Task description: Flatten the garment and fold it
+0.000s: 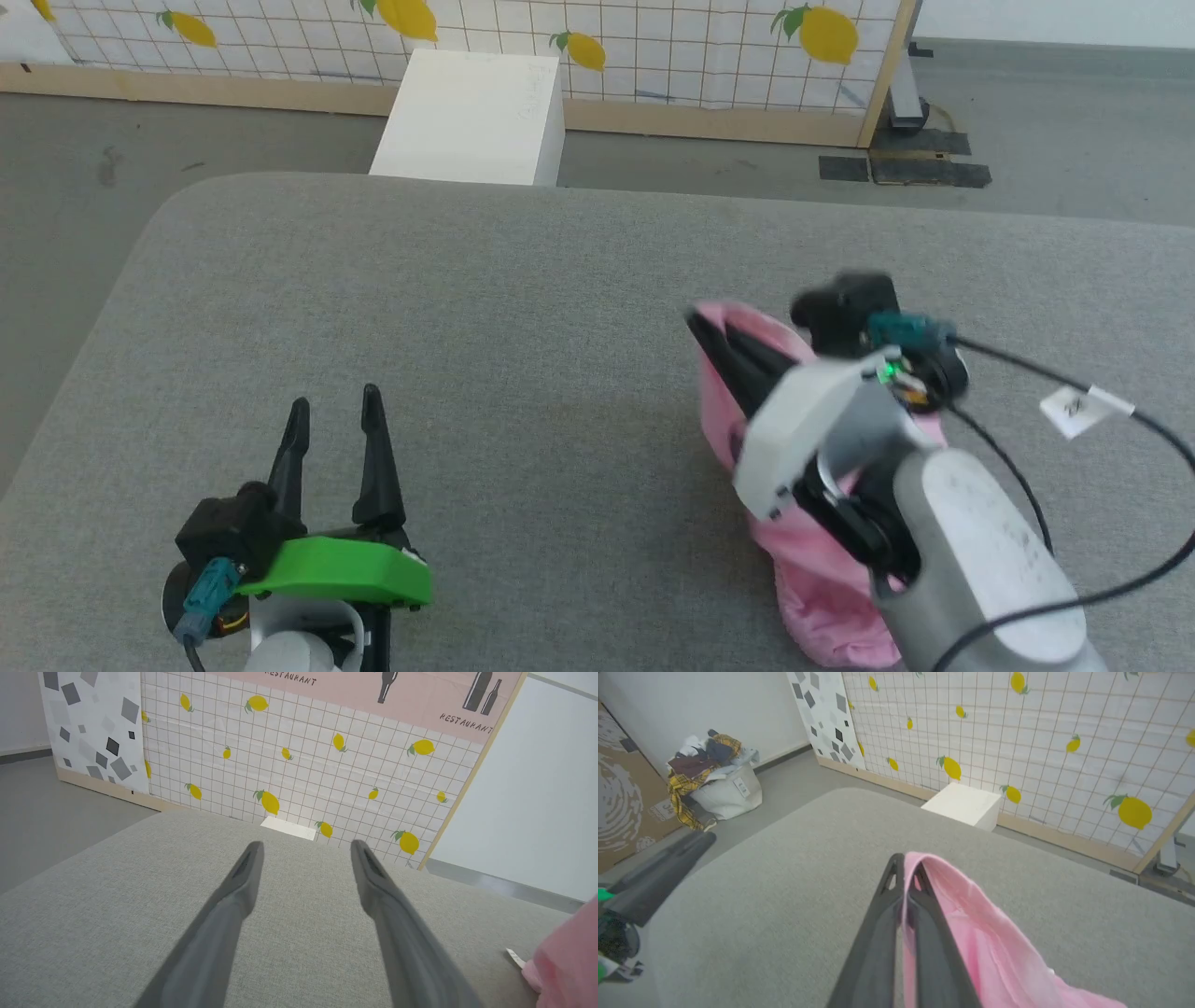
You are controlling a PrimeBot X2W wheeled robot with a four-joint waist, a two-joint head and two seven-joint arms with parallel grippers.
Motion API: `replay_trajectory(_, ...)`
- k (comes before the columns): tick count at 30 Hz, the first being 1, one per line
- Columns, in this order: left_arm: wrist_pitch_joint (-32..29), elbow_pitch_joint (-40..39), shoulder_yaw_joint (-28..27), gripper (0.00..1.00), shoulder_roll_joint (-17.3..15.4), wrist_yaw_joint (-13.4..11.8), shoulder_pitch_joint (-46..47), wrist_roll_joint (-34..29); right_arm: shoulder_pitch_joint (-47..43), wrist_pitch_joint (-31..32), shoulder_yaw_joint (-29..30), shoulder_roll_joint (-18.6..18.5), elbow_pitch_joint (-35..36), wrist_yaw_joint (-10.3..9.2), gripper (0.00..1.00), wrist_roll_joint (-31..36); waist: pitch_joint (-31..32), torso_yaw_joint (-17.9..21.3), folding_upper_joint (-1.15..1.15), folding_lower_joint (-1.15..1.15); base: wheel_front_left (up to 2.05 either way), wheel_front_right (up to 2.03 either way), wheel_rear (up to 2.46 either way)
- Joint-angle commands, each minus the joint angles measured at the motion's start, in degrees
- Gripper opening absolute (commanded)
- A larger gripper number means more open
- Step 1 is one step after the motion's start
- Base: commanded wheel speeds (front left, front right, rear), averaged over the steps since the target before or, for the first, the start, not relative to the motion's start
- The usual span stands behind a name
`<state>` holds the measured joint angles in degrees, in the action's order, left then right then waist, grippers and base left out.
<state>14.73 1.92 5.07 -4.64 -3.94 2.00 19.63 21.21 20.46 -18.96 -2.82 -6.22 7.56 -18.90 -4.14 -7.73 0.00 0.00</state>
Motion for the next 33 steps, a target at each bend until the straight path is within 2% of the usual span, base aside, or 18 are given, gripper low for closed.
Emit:
replay_trajectory(1, 0.27, 0.19, -0.37, 1.00, 0.42, 0.57, -0.40, -0.51, 2.99, -1.87, -1.39, -0.06, 1.25, -0.08, 0.00, -1.34, -0.03, -0.10, 0.00, 0.00, 0.00, 0.00, 0.00)
replay_trajectory(5, 0.27, 0.52, -1.10, 1.00, 0.79, 1.27, -0.03, -0.91, 9.15, -7.88, -3.58, -0.06, 4.34, -0.08, 0.00, -4.49, -0.02, -0.44, 0.00, 0.00, 0.00, 0.00, 0.00)
replay_trajectory(9, 0.27, 0.57, -1.56, 1.00, 1.11, 1.69, -0.05, -1.31, 12.09, -13.30, -0.72, -0.06, 6.28, -0.08, 0.00, -5.10, 0.15, -0.75, 0.00, 0.00, 0.00, 0.00, 0.00)
replay_trajectory(13, 0.27, 0.67, -2.00, 1.00, 1.32, 2.12, -0.30, -1.58, 9.17, -13.18, 6.89, -0.06, 4.33, -0.08, 0.00, -0.90, 0.31, -0.65, 0.00, 0.00, 0.00, 0.00, 0.00)
replay_trajectory(18, 0.27, 0.81, -2.14, 1.00, 1.51, 2.76, -0.37, -1.76, 0.53, -6.77, 19.91, -0.06, -1.54, -0.08, 0.00, 8.70, 0.10, 0.08, 0.00, 0.00, 0.00, 0.00, 0.00)
replay_trajectory(22, 0.27, 0.83, -2.12, 1.00, 1.60, 2.99, -0.10, -1.85, -5.95, -2.88, 29.21, -0.06, -4.66, -0.08, 0.00, 12.45, -0.35, 0.94, 0.00, 0.00, 0.00, 0.00, 0.00)
replay_trajectory(25, 0.27, 1.00, -2.10, 1.00, 1.65, 3.21, 0.07, -1.98, -9.06, -3.08, 34.73, -0.06, -5.36, -0.08, 0.00, 13.77, -0.62, 1.71, 0.00, 0.00, 0.00, 0.00, 0.00)
replay_trajectory(26, 0.27, 1.07, -2.08, 1.00, 1.66, 3.28, 0.14, -2.06, -10.00, -3.70, 36.34, -0.06, -5.25, -0.08, 0.41, 14.46, -0.68, 1.99, 0.00, 0.00, 0.00, 0.00, 0.00)
replay_trajectory(27, 0.27, 1.12, -2.11, 1.00, 1.67, 3.34, 0.19, -2.11, -10.85, -4.21, 37.75, -0.06, -5.20, -0.08, 1.00, 14.37, -0.72, 2.33, 0.00, 0.00, 0.00, 0.00, 0.00)
replay_trajectory(30, 0.27, 1.42, -2.03, 1.00, 1.70, 3.63, 0.21, -2.47, -13.98, -9.18, 40.31, -0.06, -2.46, -0.08, 1.00, 15.05, -0.76, 4.09, 0.00, 0.00, 0.00, 0.00, 0.00)
replay_trajectory(33, 0.27, 1.69, -1.81, 1.00, 1.72, 3.95, 0.35, -2.64, -16.44, -14.24, 37.51, -0.06, 1.04, -0.08, 1.00, 14.84, -0.85, 5.46, 0.00, 0.00, 0.00, 0.00, 0.00)
